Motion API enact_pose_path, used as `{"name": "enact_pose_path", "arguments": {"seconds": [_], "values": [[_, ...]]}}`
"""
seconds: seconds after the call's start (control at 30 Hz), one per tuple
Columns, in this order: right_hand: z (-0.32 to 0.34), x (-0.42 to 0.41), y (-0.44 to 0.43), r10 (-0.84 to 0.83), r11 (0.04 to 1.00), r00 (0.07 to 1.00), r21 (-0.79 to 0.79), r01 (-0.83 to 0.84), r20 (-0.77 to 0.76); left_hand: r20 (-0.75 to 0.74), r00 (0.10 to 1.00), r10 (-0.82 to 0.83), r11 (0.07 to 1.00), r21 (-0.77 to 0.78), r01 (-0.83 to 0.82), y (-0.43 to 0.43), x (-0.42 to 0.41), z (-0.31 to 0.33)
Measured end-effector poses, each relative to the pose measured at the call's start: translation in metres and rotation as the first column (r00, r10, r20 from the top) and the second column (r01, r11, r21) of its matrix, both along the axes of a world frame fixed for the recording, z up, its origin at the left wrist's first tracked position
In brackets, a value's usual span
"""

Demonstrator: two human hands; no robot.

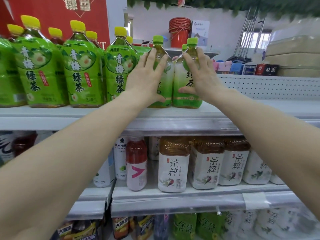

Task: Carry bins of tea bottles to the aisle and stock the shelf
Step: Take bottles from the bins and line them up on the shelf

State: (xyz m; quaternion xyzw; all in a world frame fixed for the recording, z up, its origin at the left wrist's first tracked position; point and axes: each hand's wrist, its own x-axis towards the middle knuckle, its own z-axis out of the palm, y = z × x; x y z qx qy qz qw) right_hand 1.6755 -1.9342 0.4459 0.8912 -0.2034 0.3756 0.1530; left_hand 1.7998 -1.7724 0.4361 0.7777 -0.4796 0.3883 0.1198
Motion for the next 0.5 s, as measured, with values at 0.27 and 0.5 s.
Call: {"name": "enact_pose_path", "arguments": {"seconds": [0.27,0.5], "values": [[0.0,-0.072,0.014,-0.005,0.991,0.987,-0.136,-0.017,-0.158,-0.015,0.998,-0.054,0.998,-0.013,0.053,0.027,-0.056,0.012],[-0.034,-0.186,0.016,-0.037,0.973,0.976,-0.229,-0.014,-0.216,0.067,0.993,-0.093,0.995,-0.041,0.096,0.035,-0.157,-0.03]]}}
